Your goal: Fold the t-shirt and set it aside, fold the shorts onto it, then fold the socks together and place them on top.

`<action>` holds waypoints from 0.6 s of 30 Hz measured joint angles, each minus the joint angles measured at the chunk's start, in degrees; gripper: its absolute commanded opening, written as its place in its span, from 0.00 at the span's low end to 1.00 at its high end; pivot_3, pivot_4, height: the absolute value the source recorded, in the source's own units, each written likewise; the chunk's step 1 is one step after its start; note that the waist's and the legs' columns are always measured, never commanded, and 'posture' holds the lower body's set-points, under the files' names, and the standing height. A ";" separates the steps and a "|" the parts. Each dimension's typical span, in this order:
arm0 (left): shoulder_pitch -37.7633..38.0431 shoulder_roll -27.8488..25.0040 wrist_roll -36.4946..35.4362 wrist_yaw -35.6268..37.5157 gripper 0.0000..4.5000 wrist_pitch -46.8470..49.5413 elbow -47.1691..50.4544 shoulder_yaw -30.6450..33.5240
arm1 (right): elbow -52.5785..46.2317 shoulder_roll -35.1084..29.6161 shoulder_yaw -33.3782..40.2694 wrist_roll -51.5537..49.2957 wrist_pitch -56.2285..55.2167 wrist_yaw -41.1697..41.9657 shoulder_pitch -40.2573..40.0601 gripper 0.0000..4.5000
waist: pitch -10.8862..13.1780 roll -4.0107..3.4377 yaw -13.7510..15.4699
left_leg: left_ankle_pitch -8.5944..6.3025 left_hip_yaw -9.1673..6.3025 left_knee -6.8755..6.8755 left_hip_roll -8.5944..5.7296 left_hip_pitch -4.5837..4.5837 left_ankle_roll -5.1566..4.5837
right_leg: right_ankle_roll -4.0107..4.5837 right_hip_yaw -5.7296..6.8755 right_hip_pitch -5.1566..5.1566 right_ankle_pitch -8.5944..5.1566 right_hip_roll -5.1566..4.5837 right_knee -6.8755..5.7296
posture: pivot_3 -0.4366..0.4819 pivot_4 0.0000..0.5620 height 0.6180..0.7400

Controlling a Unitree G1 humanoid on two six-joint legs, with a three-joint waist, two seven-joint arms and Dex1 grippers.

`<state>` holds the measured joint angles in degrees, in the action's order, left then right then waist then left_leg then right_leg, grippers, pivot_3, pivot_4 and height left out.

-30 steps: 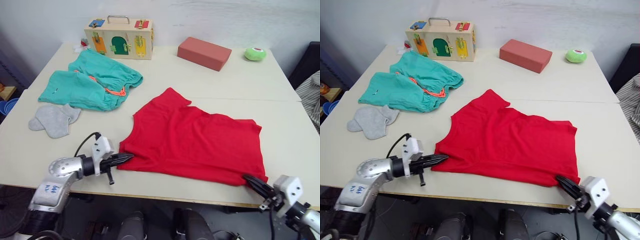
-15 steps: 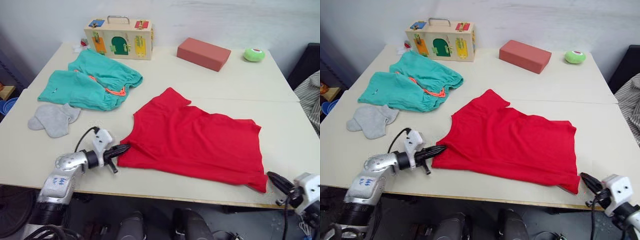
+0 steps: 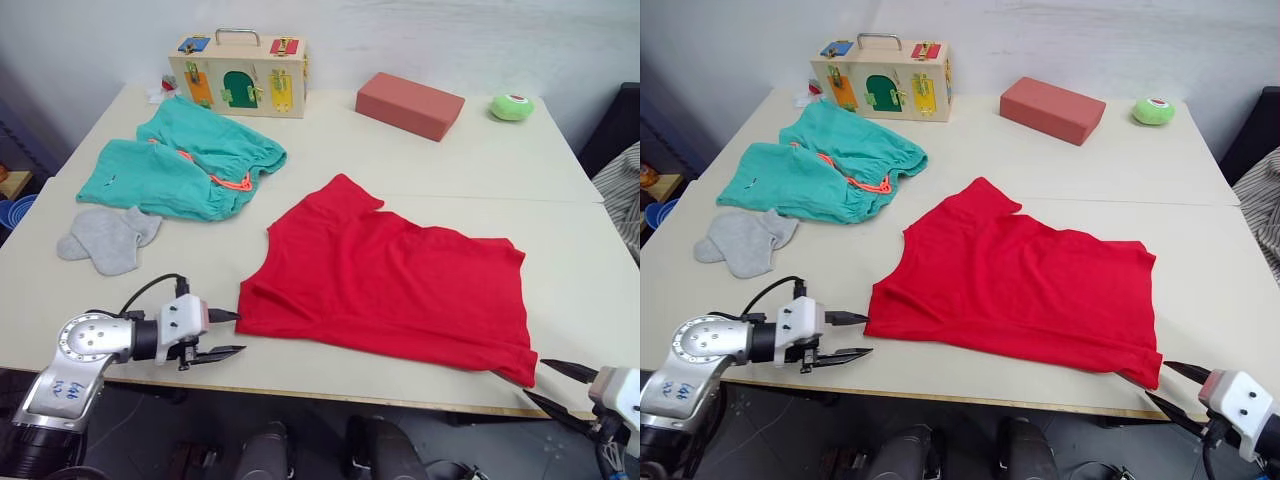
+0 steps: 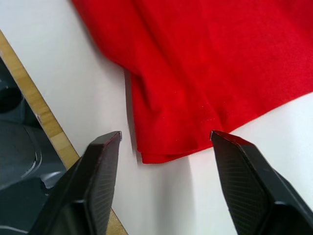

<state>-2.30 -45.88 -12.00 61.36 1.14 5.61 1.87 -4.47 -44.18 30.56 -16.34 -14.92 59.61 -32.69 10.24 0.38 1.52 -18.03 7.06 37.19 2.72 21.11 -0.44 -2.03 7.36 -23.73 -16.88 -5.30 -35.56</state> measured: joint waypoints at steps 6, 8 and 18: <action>-3.59 1.01 3.47 -1.97 0.51 -1.33 -1.85 -2.84 | -5.75 -0.16 -3.88 2.99 4.24 -2.52 2.71 0.44 | -0.01 -0.04 -0.06 | 0.12 0.00 -0.03 0.01 -0.05 -0.18 | 0.01 0.02 -0.04 -0.01 0.01 -0.20 | 0.48 0.27 1.00; -4.11 1.01 4.32 -2.10 0.40 -1.78 -1.98 -3.49 | -7.22 -0.41 -4.79 3.52 5.45 -2.93 3.28 0.29 | -0.01 -0.03 -0.05 | 0.12 -0.01 0.01 0.01 -0.07 -0.20 | 0.01 0.01 -0.01 0.00 0.01 -0.21 | 0.48 0.27 1.00; -4.07 -0.42 4.82 -2.57 0.00 -0.91 -2.09 -4.06 | -8.97 -1.63 -5.99 5.02 10.51 -3.42 2.83 0.00 | -0.05 -0.09 -0.13 | 0.21 -0.01 0.01 0.01 -0.13 -0.11 | 0.02 0.00 0.02 -0.01 0.00 -0.23 | 0.48 0.27 1.00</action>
<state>-6.37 -46.29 -7.18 58.79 0.23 3.52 -2.19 -13.45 -45.81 24.57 -11.32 -4.41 56.20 -29.86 10.20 0.28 1.39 -17.83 7.05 37.20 2.73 20.98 -0.55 -2.00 7.36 -23.70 -16.89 -5.30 -35.79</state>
